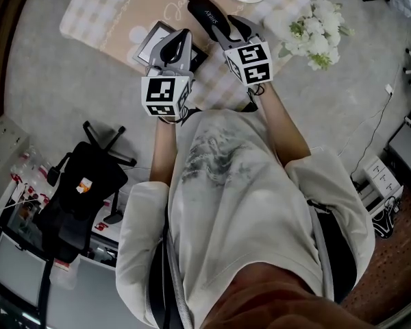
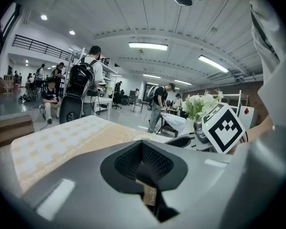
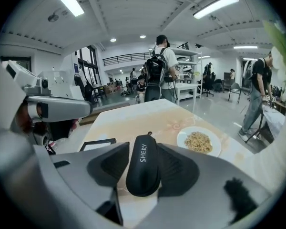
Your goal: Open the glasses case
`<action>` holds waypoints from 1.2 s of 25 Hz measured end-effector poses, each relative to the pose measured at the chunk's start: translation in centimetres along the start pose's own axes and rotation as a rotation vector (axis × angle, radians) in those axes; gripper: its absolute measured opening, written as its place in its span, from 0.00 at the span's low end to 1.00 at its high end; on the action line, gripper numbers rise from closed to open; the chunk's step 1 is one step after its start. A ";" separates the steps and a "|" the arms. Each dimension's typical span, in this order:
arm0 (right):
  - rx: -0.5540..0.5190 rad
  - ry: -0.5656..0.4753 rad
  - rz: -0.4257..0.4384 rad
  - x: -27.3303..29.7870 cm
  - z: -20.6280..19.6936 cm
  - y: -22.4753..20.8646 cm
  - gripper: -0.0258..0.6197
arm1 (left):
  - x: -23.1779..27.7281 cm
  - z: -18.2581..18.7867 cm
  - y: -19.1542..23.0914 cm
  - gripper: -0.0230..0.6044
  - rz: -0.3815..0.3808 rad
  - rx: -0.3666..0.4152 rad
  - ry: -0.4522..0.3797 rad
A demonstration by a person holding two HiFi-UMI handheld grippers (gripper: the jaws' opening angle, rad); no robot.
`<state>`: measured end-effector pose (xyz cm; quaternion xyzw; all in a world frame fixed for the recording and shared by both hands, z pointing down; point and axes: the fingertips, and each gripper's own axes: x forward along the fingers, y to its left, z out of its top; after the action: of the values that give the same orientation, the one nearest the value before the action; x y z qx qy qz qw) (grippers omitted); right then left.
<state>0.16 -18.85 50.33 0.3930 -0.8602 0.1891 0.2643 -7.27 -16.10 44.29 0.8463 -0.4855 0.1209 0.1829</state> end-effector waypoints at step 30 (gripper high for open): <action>0.204 0.099 -0.130 4.0 -3.9 -4.4 0.15 | 3.8 -3.5 1.9 0.05 -0.025 -0.019 0.101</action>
<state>2.54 -21.81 56.33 0.4631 -0.7951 0.2771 0.2768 -7.14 -18.41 49.27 0.8433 -0.4662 0.1565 0.2169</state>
